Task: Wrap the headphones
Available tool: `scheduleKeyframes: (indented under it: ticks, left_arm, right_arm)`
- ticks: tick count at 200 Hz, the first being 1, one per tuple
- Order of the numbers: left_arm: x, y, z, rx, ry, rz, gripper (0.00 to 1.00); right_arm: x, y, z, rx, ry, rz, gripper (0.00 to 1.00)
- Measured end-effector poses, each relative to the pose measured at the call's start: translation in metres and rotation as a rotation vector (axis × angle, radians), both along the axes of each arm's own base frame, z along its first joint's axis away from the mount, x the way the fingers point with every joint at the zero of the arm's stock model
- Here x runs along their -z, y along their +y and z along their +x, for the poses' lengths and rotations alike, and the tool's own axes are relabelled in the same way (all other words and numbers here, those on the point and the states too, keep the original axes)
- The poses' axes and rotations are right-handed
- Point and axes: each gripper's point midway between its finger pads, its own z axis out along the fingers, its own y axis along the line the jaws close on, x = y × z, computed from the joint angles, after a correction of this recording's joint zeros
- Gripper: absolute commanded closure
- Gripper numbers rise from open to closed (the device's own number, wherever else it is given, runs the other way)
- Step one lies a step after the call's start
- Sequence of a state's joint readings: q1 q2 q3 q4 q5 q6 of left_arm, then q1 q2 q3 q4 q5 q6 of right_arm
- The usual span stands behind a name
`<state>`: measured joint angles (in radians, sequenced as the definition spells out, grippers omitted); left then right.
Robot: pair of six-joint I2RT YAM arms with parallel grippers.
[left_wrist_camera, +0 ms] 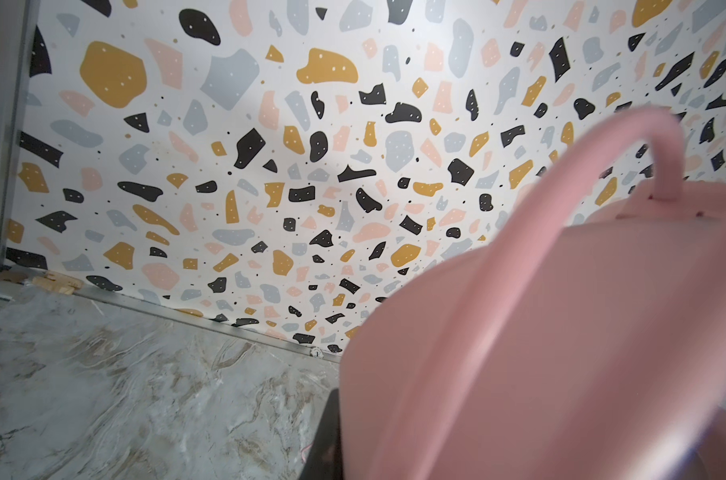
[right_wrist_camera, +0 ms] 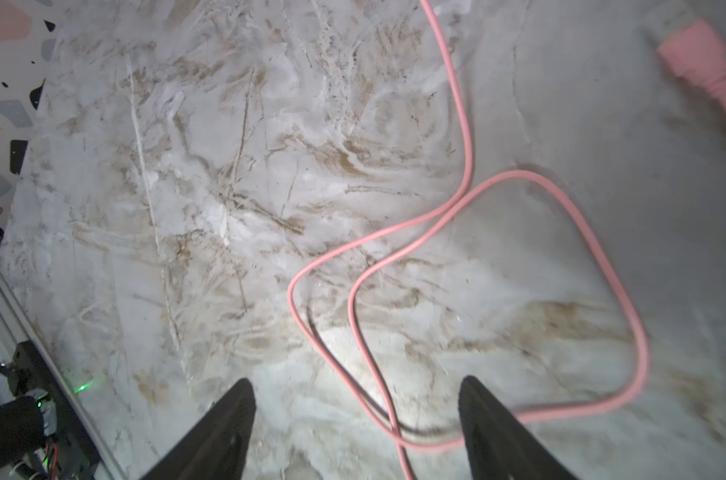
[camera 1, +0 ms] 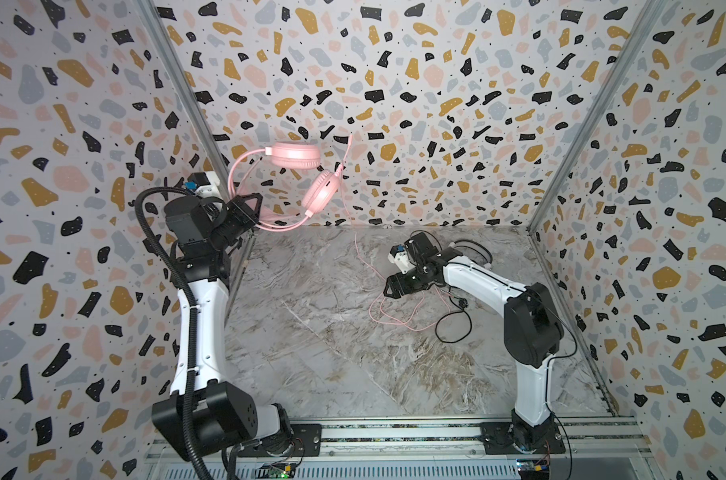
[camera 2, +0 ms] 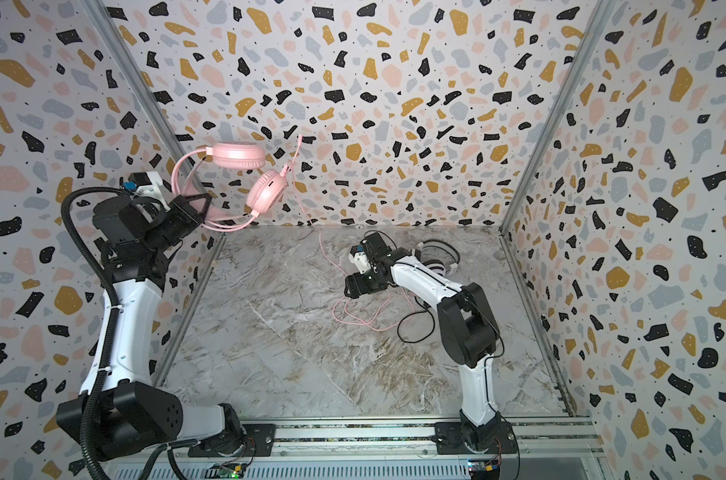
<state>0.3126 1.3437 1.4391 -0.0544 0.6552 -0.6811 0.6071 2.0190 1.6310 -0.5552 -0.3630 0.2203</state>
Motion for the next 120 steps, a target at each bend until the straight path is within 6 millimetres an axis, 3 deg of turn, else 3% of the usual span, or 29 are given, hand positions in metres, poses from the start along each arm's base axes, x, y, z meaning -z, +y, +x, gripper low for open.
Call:
scheduleKeyframes:
  ticks: [29,53,76,120]
  left_arm:
    - [-0.015,-0.005,-0.006,0.020,-0.024,-0.016,1.00]
    - [-0.030,-0.007,-0.008,0.030,-0.044,-0.033,1.00]
    - [-0.049,-0.009,-0.010,0.043,-0.086,-0.059,1.00]
    - [-0.079,-0.009,-0.009,0.053,-0.148,-0.090,1.00]
  right_arm:
    - [0.043,0.014,0.012,0.011,0.046,-0.009,0.22]
    - [0.054,0.021,0.020,0.013,0.051,-0.001,0.23]
    - [0.051,0.029,0.019,0.006,0.054,0.022,0.24]
    - [0.024,0.057,0.021,-0.028,-0.022,0.051,0.24]
